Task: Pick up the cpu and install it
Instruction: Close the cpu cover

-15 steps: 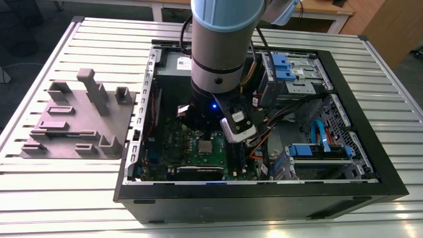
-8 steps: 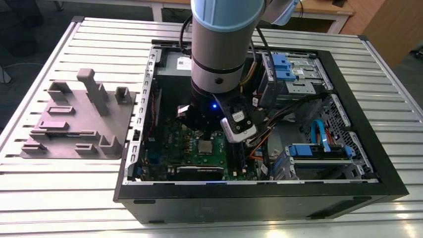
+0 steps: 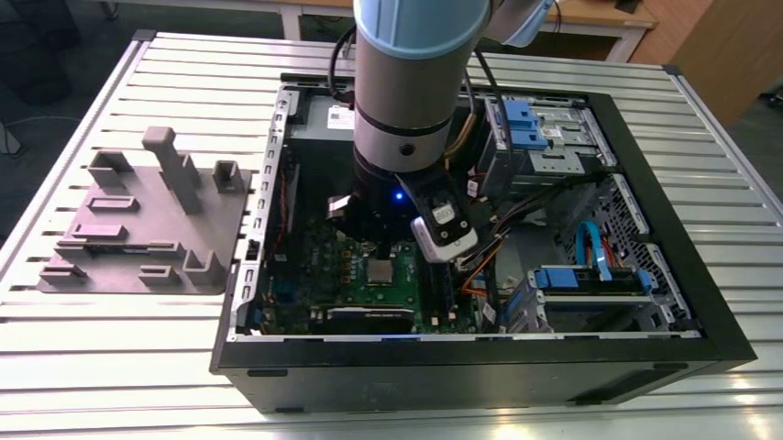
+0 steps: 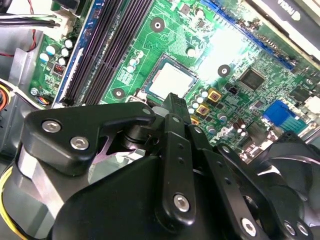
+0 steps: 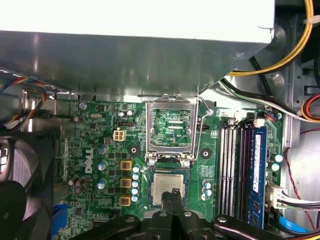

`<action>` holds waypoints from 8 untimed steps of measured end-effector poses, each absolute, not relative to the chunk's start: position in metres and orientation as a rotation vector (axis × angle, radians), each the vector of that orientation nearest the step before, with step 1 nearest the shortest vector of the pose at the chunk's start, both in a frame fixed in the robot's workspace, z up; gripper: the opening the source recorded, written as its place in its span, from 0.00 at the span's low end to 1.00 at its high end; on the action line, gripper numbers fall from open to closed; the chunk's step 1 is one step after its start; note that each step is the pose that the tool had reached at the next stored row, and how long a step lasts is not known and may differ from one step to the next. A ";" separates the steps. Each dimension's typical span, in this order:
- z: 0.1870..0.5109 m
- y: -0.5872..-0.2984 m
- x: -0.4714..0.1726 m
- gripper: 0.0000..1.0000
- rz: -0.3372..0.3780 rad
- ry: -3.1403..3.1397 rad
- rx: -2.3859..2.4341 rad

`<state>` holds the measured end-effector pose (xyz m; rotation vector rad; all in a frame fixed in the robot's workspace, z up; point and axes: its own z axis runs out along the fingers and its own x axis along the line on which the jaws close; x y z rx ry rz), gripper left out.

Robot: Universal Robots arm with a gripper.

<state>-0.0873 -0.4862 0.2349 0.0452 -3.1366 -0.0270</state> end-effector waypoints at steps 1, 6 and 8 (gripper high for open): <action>0.235 -0.486 -0.087 0.10 -0.027 -3.136 0.051; 0.235 -0.486 -0.087 0.10 -0.027 -3.136 0.084; 0.235 -0.486 -0.087 0.10 -0.027 -3.135 0.099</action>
